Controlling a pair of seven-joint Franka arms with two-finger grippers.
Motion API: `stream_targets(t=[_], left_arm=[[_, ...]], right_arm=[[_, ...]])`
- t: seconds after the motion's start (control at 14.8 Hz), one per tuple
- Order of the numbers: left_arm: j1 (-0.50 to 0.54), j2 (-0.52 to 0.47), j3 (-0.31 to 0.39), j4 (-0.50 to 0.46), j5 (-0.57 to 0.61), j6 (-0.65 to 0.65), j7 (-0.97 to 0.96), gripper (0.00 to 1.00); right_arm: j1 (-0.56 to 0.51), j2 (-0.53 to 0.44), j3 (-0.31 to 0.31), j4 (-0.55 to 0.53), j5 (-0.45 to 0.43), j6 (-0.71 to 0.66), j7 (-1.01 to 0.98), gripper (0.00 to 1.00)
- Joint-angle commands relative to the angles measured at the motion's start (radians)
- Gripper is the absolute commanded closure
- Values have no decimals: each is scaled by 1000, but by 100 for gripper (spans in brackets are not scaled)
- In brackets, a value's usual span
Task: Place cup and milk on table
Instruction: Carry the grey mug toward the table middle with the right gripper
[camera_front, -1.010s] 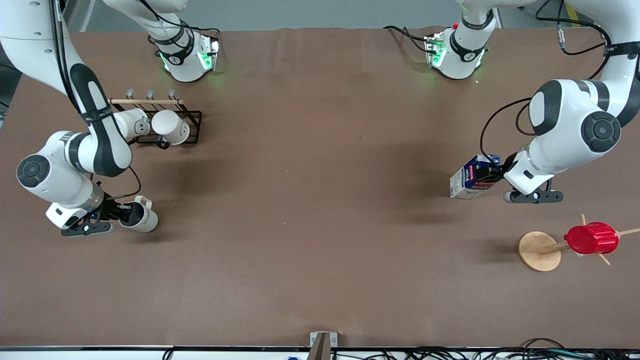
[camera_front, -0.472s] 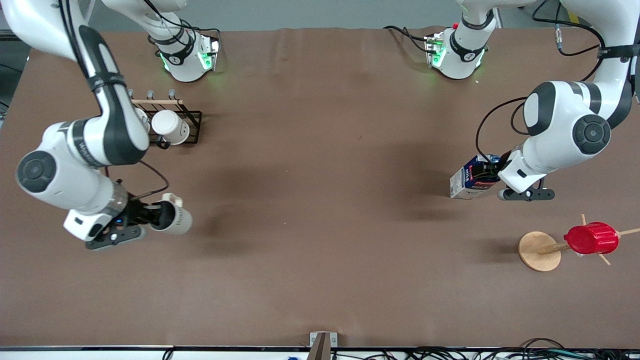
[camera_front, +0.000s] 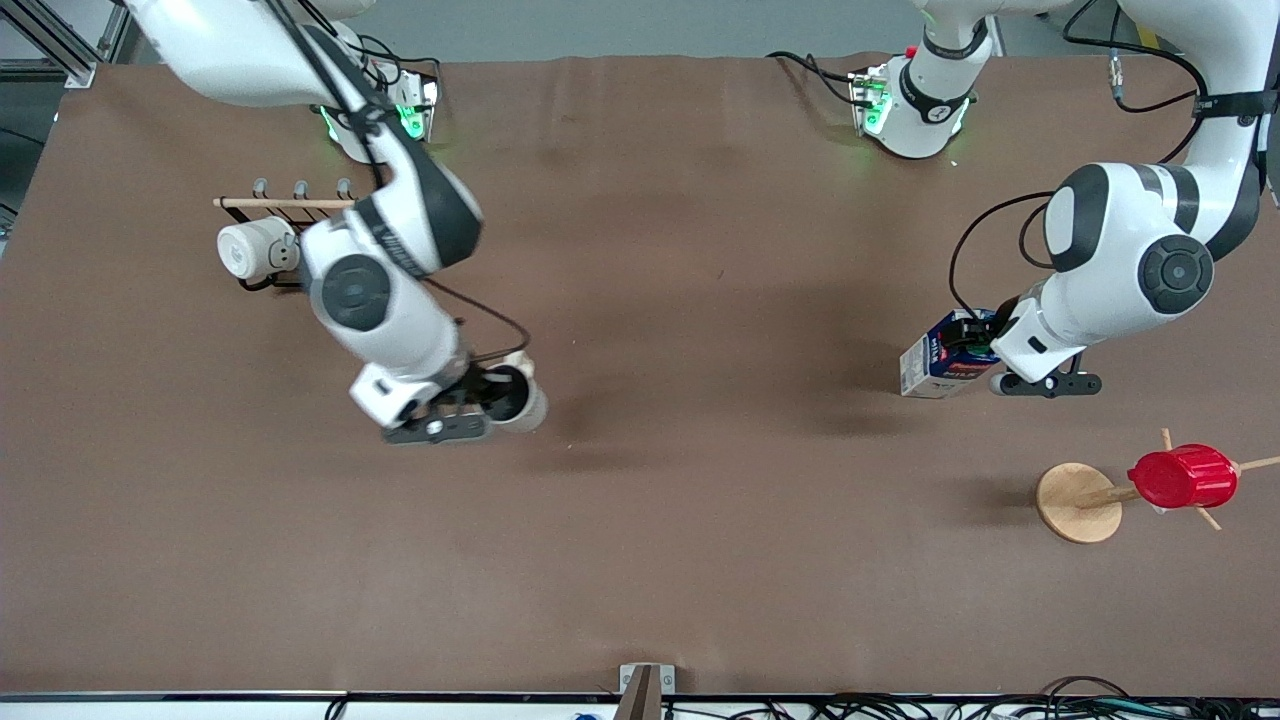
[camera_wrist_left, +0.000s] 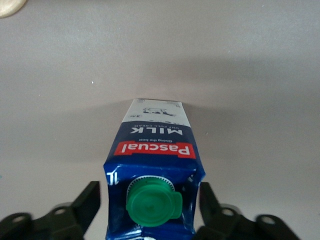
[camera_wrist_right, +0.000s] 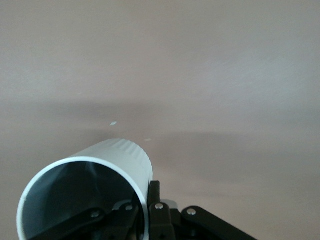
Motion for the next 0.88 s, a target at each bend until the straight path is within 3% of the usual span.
stream_targets(t=[0.0, 0.13, 0.47, 0.81], left_arm=[[-1, -9, 0, 7, -21, -33, 19, 56], [-1, -3, -1, 27, -21, -33, 18, 64], [-21, 69, -1, 185, -21, -36, -10, 64], [-50, 142, -7, 360, -22, -38, -13, 67]], right_arm=[[66, 112, 31, 91, -89, 28, 188, 100], [100, 155, 33, 105, -150, 65, 261, 100], [165, 188, 37, 102, -170, 97, 308, 98], [203, 220, 37, 99, -244, 99, 373, 96]])
